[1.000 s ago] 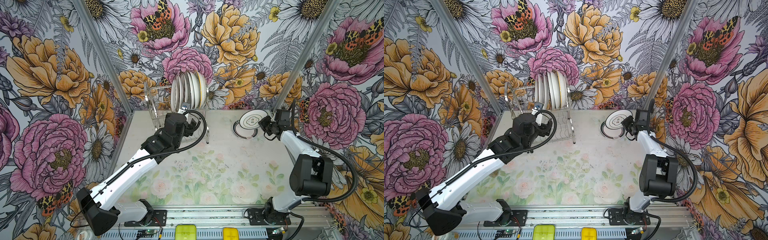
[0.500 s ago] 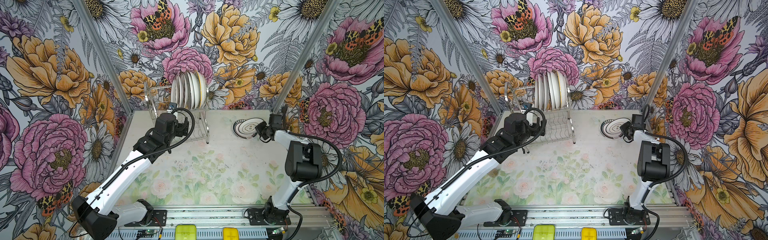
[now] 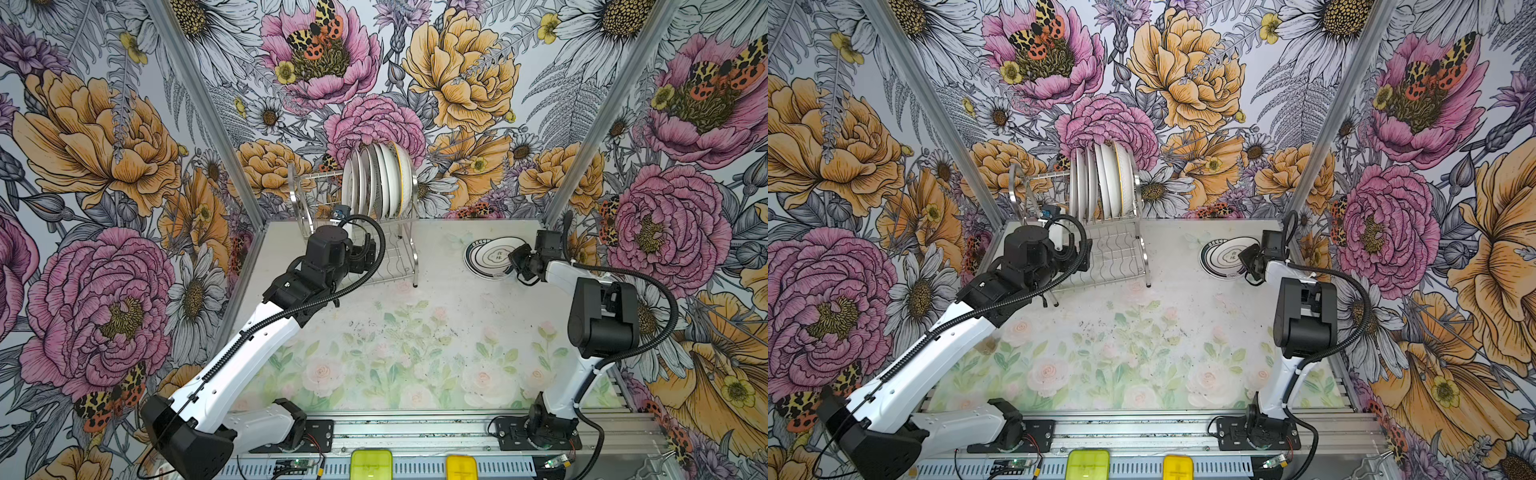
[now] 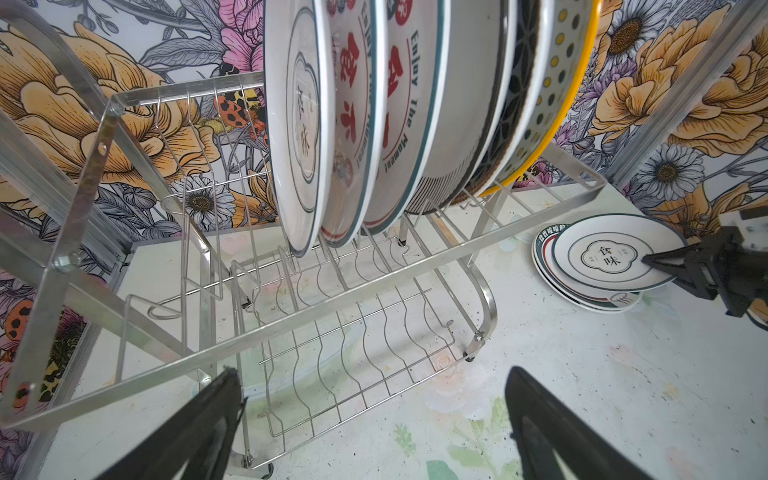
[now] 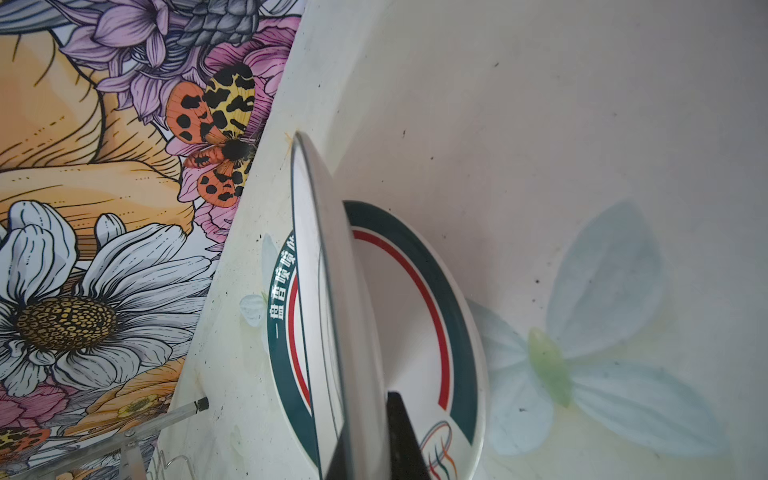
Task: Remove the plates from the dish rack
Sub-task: 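Lower the white plate flat onto the green-rimmed stack with the right gripper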
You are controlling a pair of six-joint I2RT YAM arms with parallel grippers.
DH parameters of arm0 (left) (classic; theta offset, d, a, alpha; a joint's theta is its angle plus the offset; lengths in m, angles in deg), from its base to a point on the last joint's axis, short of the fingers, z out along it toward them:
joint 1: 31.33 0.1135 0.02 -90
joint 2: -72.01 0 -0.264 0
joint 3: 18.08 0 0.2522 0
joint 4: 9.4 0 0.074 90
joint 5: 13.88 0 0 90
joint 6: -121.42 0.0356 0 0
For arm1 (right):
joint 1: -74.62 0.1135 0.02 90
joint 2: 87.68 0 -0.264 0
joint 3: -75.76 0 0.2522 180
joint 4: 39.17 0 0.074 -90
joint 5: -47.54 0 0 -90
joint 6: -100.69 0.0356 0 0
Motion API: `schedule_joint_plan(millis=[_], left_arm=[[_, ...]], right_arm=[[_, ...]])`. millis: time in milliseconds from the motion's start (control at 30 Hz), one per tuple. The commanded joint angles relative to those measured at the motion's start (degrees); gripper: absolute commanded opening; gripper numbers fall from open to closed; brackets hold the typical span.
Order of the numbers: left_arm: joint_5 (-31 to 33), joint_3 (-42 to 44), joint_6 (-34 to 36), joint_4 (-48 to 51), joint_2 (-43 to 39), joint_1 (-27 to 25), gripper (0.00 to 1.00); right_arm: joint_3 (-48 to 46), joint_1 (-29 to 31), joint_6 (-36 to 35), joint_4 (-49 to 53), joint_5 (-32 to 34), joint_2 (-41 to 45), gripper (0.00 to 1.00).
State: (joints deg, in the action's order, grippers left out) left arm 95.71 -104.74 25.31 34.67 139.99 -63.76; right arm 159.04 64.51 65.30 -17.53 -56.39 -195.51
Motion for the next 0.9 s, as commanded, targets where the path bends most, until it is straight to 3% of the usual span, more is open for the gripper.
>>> schedule_joint_plan(millis=[0,500,867], left_arm=[[-1.6,1.1,-0.8,0.1,-1.1,0.6,0.99],[-2.5,1.8,-1.0,-0.2,-1.7,0.7,0.99],[-2.5,2.2,-0.9,-0.1,-1.9,0.8,0.99]], right_arm=[[0.1,1.1,-1.4,1.8,-0.1,-1.3,0.08],[-0.4,1.9,-3.1,4.4,0.8,-2.1,0.39],[1.8,3.3,-7.0,10.7,4.3,-2.1,0.51]])
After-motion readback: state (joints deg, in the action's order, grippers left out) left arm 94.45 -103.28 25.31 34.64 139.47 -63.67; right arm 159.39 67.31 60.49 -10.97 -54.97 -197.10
